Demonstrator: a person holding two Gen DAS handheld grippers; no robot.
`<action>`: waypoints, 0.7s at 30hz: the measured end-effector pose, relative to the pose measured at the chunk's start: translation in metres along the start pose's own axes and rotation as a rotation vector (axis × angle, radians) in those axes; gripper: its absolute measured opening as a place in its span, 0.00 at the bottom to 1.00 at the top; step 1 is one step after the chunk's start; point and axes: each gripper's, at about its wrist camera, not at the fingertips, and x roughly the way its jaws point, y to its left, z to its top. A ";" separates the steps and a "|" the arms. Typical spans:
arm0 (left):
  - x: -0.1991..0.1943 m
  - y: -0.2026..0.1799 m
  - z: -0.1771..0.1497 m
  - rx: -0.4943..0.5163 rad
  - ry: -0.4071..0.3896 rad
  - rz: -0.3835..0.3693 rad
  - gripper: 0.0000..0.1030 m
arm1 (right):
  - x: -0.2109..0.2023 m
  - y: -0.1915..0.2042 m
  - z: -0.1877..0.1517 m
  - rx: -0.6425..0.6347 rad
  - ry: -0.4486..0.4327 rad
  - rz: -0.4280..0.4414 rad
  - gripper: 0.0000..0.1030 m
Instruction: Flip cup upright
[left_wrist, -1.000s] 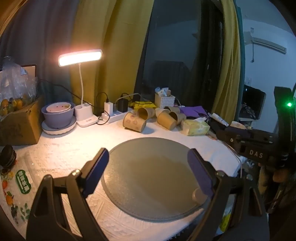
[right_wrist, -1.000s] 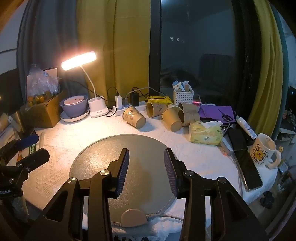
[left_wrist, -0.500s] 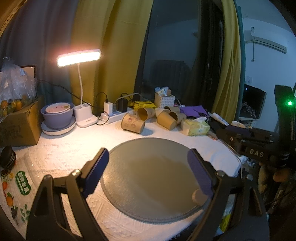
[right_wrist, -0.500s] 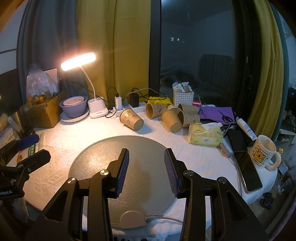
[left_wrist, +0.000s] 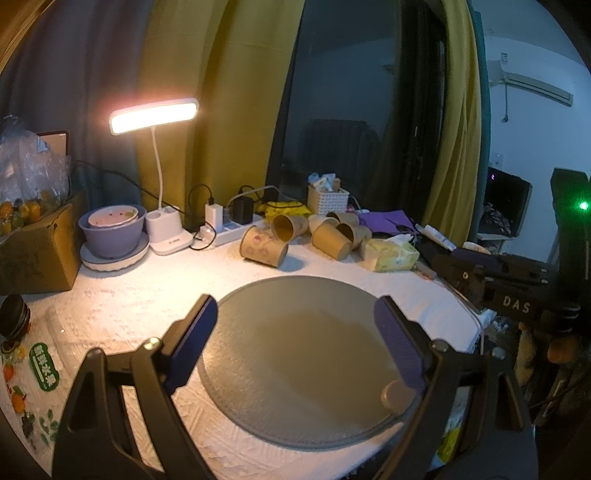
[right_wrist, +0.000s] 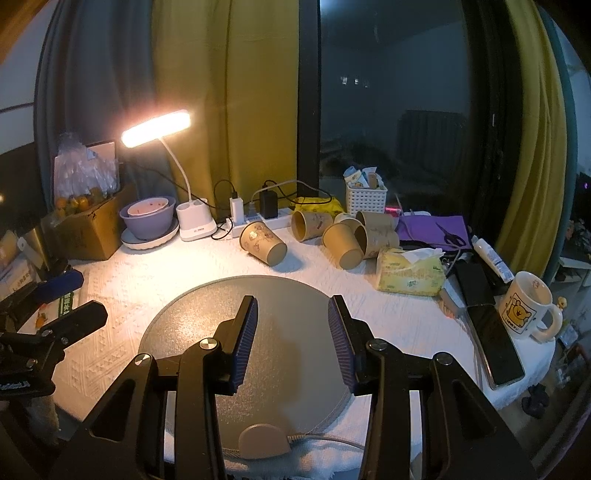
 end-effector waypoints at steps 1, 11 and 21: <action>0.001 0.000 0.000 0.000 -0.001 0.000 0.85 | -0.001 0.000 -0.001 0.000 -0.002 0.000 0.41; 0.007 -0.003 0.004 0.005 0.000 -0.008 0.85 | 0.001 -0.004 0.003 0.006 -0.008 0.004 0.41; 0.010 -0.008 0.012 0.013 -0.003 -0.013 0.85 | 0.001 -0.007 0.009 0.016 -0.016 0.003 0.41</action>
